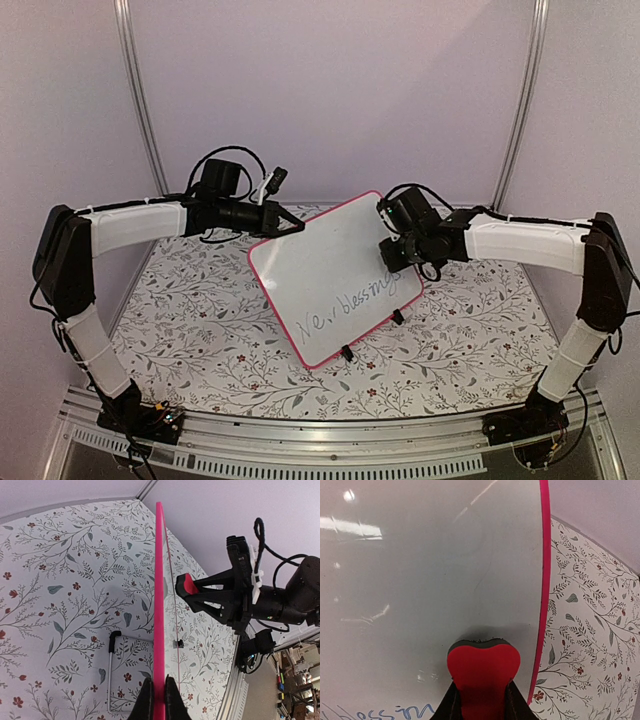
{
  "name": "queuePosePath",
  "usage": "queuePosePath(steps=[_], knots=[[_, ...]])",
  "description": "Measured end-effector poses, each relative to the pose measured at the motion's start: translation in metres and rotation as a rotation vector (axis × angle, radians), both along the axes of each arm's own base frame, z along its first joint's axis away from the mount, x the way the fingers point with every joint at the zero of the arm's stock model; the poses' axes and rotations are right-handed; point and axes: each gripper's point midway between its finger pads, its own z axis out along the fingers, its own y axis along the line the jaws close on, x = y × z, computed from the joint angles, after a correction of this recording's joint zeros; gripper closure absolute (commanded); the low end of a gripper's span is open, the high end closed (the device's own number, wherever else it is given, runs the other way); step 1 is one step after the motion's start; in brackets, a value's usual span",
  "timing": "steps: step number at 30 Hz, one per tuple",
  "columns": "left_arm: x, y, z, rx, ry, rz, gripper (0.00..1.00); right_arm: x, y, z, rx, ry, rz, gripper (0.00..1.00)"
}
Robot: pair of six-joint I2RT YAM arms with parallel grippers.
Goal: Erase the whiteboard
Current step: Erase the whiteboard at the center of the board.
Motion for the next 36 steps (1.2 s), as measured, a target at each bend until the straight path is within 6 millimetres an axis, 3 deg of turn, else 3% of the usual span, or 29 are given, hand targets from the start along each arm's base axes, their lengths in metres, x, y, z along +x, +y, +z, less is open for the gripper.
queuePosePath(steps=[11,24,30,32,36], knots=[[0.000,0.000,0.000,0.000,0.004,0.001,1.00,0.002,-0.004,-0.021,-0.019,0.020,-0.008,1.00],[0.000,0.000,0.000,0.000,0.006,0.002,1.00,-0.018,-0.022,-0.046,-0.042,0.072,-0.002,1.00],[0.000,0.000,0.000,0.000,0.002,0.002,1.00,-0.027,-0.019,-0.035,-0.056,0.063,0.021,1.00],[0.000,0.000,0.000,0.000,0.002,0.002,1.00,-0.030,-0.009,-0.020,-0.054,0.031,0.044,1.00],[0.000,0.000,0.000,0.001,0.002,0.004,1.00,-0.050,0.032,0.016,-0.037,-0.063,0.139,1.00]])
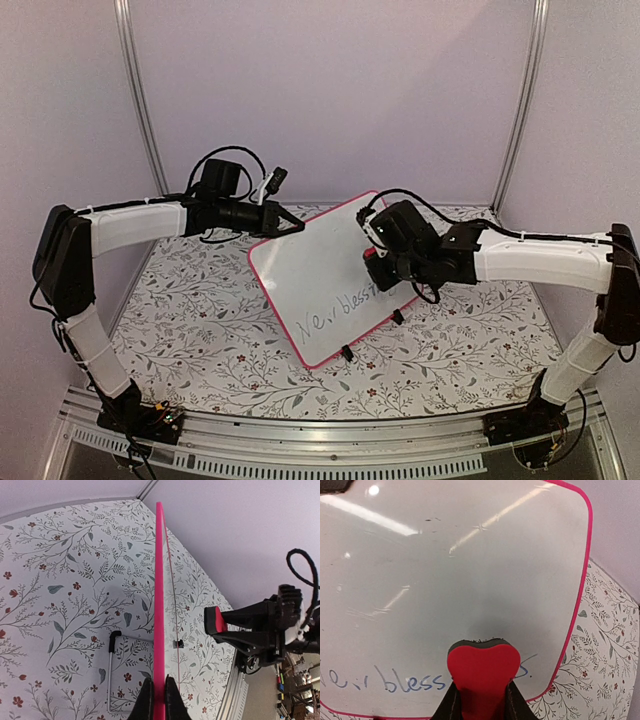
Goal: Erase the whiteboard
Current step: Erase the whiteboard at the center of the board.
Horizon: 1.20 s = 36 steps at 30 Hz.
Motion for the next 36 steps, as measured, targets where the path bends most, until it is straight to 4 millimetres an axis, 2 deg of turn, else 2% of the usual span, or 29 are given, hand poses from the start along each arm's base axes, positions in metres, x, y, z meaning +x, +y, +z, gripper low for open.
queuePosePath(steps=[4,7,15,26,32,36], knots=[[0.000,0.000,0.000,0.000,0.000,0.001,1.00,-0.032,0.038,0.012,0.007,-0.042,0.106,1.00],[0.000,0.000,0.000,0.000,0.000,0.001,1.00,-0.055,0.061,0.008,-0.012,-0.053,0.175,1.00],[0.000,0.000,0.000,0.002,0.000,0.002,1.00,-0.093,0.111,-0.002,-0.047,-0.088,0.281,1.00],[0.000,0.000,0.000,0.001,0.000,0.003,1.00,-0.115,0.162,-0.011,-0.051,-0.101,0.345,1.00],[0.000,0.000,0.000,0.001,-0.001,0.003,1.00,-0.117,0.173,-0.016,-0.060,-0.093,0.356,1.00],[0.000,0.000,0.000,0.002,-0.001,0.003,1.00,-0.117,0.173,-0.029,-0.088,-0.080,0.359,1.00]])
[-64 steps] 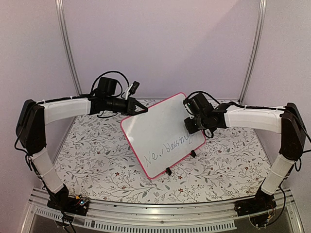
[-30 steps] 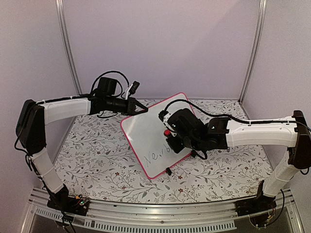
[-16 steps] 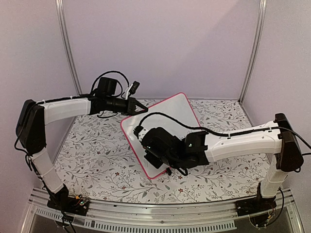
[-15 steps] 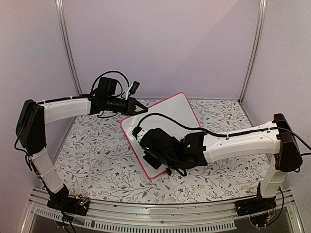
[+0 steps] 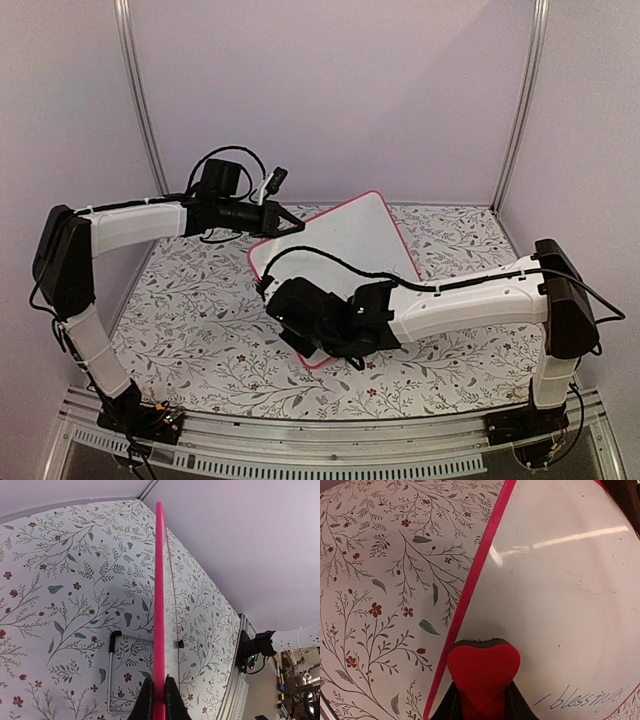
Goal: Erase the whiteboard
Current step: Erase the whiteboard at the center of the board.
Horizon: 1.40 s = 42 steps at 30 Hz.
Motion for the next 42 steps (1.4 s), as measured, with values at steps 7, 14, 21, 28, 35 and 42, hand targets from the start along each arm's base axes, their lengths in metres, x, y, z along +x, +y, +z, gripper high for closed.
queuePosePath(steps=[7,14,21,28,35,42], knots=[[0.000,0.000,0.000,0.000,-0.001,-0.001,1.00,0.001,0.000,-0.019,-0.041,0.006,-0.002,1.00],[0.000,0.000,0.000,0.001,-0.003,-0.001,1.00,0.002,0.000,-0.019,-0.048,0.002,-0.007,1.00],[0.000,0.000,0.000,0.001,-0.004,-0.001,1.00,0.003,-0.001,-0.021,-0.060,-0.007,-0.017,1.00],[0.000,0.000,0.000,0.001,-0.003,-0.001,1.00,0.001,-0.003,-0.024,-0.067,0.000,-0.025,1.00],[0.000,0.000,0.000,0.002,-0.005,-0.001,1.00,-0.007,-0.009,-0.035,-0.088,0.017,-0.027,1.00],[0.000,0.000,0.000,0.002,-0.005,-0.001,1.00,-0.013,-0.013,-0.042,-0.112,0.028,-0.025,1.00]])
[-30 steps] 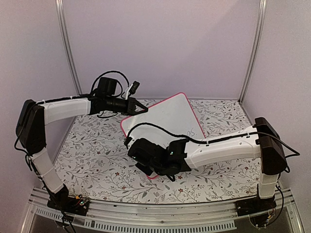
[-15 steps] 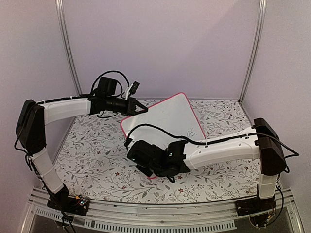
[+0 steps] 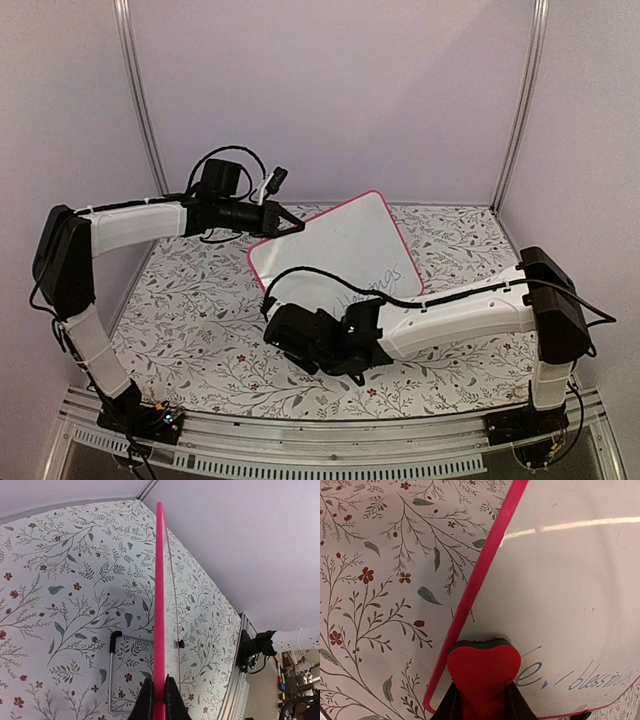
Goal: Erase the whiteboard
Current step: Erase the whiteboard at the center of the board.
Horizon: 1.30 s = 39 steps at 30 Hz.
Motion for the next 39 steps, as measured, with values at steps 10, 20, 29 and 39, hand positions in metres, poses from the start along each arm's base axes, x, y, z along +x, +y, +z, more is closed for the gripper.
queuePosePath(steps=[10,20,29,39], knots=[[0.000,0.000,0.000,0.000,0.000,0.000,1.00,0.004,-0.001,0.004,-0.017,-0.025,-0.001,1.00],[0.000,0.000,0.000,0.000,-0.004,-0.002,1.00,0.025,0.009,0.025,-0.031,-0.066,0.023,1.00],[0.000,0.000,0.000,0.000,-0.004,-0.002,1.00,0.044,0.020,0.046,-0.013,-0.114,0.042,1.00],[0.000,0.000,0.000,0.000,-0.004,-0.001,1.00,0.039,0.018,0.039,0.016,-0.113,0.051,1.00]])
